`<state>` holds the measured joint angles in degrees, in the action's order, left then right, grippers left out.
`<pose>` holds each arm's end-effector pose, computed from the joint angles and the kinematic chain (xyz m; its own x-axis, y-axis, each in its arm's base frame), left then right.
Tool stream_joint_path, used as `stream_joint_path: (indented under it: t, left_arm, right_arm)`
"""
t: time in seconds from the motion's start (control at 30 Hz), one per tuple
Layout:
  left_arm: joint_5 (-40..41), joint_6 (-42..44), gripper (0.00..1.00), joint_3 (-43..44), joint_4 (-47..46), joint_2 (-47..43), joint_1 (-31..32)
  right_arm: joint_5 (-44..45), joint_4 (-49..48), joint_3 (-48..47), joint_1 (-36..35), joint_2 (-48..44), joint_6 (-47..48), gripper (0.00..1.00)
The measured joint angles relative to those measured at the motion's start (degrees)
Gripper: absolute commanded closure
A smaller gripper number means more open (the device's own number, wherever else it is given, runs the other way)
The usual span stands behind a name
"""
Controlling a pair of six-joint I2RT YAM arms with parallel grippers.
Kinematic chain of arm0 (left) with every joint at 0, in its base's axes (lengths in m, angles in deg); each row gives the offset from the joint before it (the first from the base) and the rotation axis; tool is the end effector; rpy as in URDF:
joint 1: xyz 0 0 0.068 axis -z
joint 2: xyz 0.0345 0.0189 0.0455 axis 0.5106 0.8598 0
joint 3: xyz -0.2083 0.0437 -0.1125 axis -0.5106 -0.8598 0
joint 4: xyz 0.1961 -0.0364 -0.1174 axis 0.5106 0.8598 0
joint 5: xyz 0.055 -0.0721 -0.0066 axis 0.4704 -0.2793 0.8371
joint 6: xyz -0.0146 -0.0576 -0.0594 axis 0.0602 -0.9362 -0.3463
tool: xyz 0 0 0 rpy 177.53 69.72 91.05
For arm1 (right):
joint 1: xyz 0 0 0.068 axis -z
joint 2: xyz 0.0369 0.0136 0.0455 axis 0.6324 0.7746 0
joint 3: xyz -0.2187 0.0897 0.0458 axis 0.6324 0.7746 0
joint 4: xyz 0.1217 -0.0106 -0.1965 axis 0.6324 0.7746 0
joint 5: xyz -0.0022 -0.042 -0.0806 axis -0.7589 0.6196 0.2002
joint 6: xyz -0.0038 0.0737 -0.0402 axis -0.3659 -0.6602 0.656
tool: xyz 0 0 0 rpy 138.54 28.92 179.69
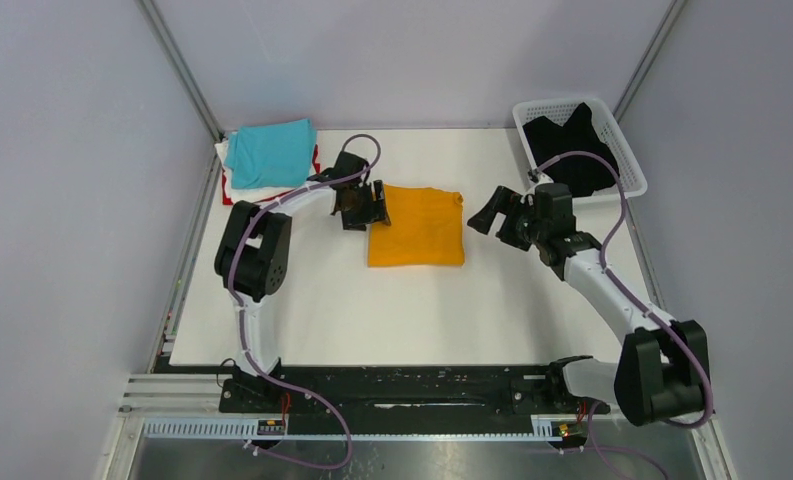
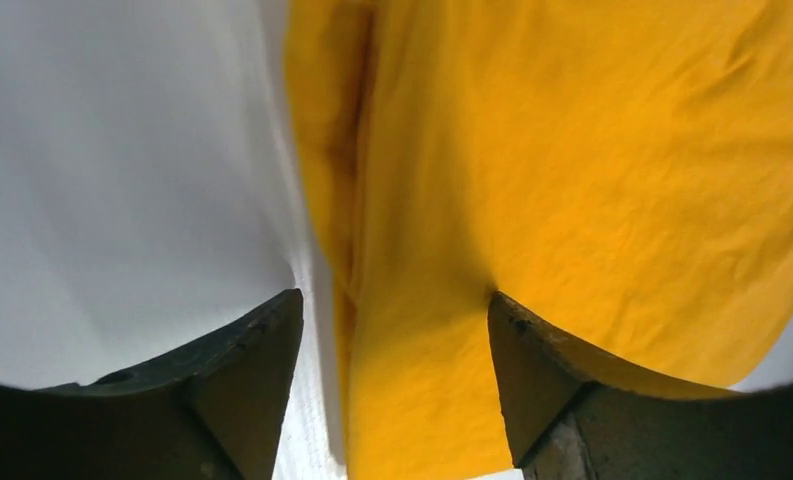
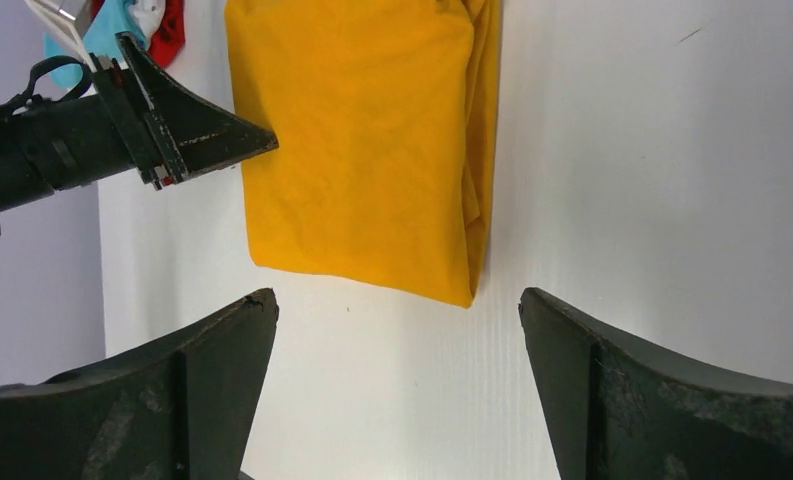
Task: Fold and stack the t-shirts
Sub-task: Put the neatly folded tshirt into the corner of the board with the left arm
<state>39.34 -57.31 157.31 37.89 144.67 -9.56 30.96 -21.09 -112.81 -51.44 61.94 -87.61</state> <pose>0.3717 -0.1593 0.1236 -0.9132 -0.1654 -0.3725 -0.0005 0.9145 -0.4047 0.2845 0.0835 0.2176 -0.6490 0.3837 -0.6570 -0.1222 0.7998 0.5877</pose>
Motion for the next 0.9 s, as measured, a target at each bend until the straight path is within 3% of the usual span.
stream_joint_path:
  t: [0.13, 0.17, 0.27, 0.4, 0.57, 0.73, 0.9]
  left_arm:
    - [2.82, 0.44, 0.59, 4.13, 2.08, 2.99, 2.16]
    - [5.09, 0.81, 0.73, 6.60, 3.89, 4.59, 3.67]
    - [7.98, 1.14, 1.00, 10.49, 7.89, 6.71, 4.98]
    - [15.56, 2.25, 1.00, 20.22, 13.18, 11.91, 7.23]
    - [27.43, 4.74, 1.00, 25.77, 18.53, 14.12, 8.72]
    - [37.68, 10.80, 1.00, 31.76, 21.62, 14.12, 6.01]
    - [46.49, 19.61, 1.00, 35.19, 18.73, 13.55, 3.04]
  right_arm:
    - [2.49, 1.99, 1.36, 0.02, -5.01, 1.55, 0.01]
    - [3.50, 2.60, 2.10, 0.02, -7.37, 2.47, 0.00]
    - [4.68, 2.82, 2.71, 0.09, -8.39, 3.41, 0.00]
    - [7.82, 3.85, 4.13, 0.24, -10.95, 5.31, 0.01]
    - [12.66, 4.33, 5.22, 0.28, -13.42, 7.10, 0.00]
    - [16.46, 4.55, 6.16, 0.28, -15.17, 8.35, 0.01]
    - [19.63, 4.24, 7.10, 0.28, -14.78, 9.14, 0.01]
